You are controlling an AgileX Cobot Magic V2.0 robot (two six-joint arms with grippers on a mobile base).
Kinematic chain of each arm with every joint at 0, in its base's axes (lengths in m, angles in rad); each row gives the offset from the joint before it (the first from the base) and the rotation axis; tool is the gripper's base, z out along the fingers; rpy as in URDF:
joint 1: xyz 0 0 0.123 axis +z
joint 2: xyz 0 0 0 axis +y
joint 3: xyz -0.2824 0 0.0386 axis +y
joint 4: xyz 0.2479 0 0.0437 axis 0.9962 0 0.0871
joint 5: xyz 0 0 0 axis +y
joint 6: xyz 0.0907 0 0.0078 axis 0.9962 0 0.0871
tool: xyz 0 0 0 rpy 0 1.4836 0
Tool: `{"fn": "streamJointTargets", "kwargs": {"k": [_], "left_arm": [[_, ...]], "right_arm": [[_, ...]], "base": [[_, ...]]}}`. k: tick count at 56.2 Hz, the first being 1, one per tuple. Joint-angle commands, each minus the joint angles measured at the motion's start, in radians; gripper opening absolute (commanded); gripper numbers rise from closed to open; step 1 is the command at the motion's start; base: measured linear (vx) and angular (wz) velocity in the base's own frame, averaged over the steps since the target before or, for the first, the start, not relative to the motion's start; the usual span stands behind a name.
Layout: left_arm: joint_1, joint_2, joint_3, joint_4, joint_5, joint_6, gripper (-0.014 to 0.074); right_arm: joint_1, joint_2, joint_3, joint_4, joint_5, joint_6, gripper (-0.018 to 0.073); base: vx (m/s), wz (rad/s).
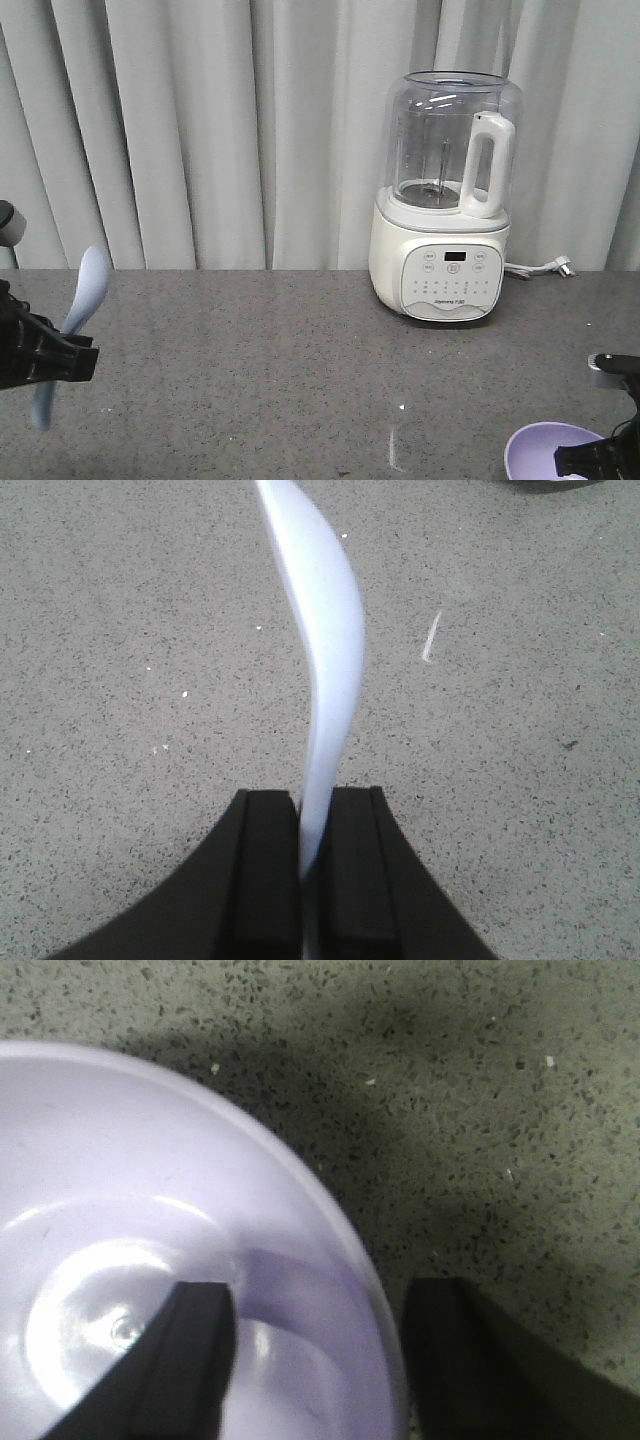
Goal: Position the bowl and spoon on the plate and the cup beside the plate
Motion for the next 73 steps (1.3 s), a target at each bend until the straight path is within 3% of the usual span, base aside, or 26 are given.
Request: {"fn": "streamJointTargets", "kwargs": {"k": [1,10,20,28,44,50,64,73], "left_arm": [[-0.005,-0.026,-0.034,-0.017,-0.064,0.001,-0.0006],[-0.005,-0.026,-0.034,-0.014,-0.063,0.001,-0.0006],[-0.005,-0.028,-0.034,-0.013,-0.065,0.005,-0.0006],[-0.005,-0.049,-0.034,0.004,-0.079,0.009,-0.0004],[-0.005,-0.179,-0.019,0.046,-0.087,0.009,-0.0003],[-0.005,-0.263,0.043,0.063,-0.116,0.009,-0.0003],[-0.005,-0.532,0.223,0.052,-0.158,-0.002,-0.0003],[-0.005,-0.622,0.258,0.052,-0.171,-0.002,-0.0003]], "right_arm": [[-0.003,-0.03,-0.034,-0.008,-0.045,-0.011,0.027],[-0.003,-0.04,-0.034,-0.033,-0.046,-0.011,-0.0016],[-0.003,-0.124,-0.034,-0.043,-0.05,-0.046,-0.0013],[-0.003,-0.265,-0.034,0.022,-0.077,-0.158,-0.0011],[-0.003,-0.645,0.033,0.402,-0.213,-0.555,-0.0011],[-0.003,-0.778,0.101,0.515,-0.245,-0.649,-0.001],[-0.003,-0.982,0.148,0.548,-0.183,-0.638,-0.001],[-0.003,-1.032,0.148,0.543,-0.194,-0.639,-0.0008]], "base": [[0.0,0.0],[0.0,0.0],[0.0,0.0],[0.0,0.0],[0.0,0.0],[0.0,0.0],[0.0,0.0],[0.0,0.0]]}}
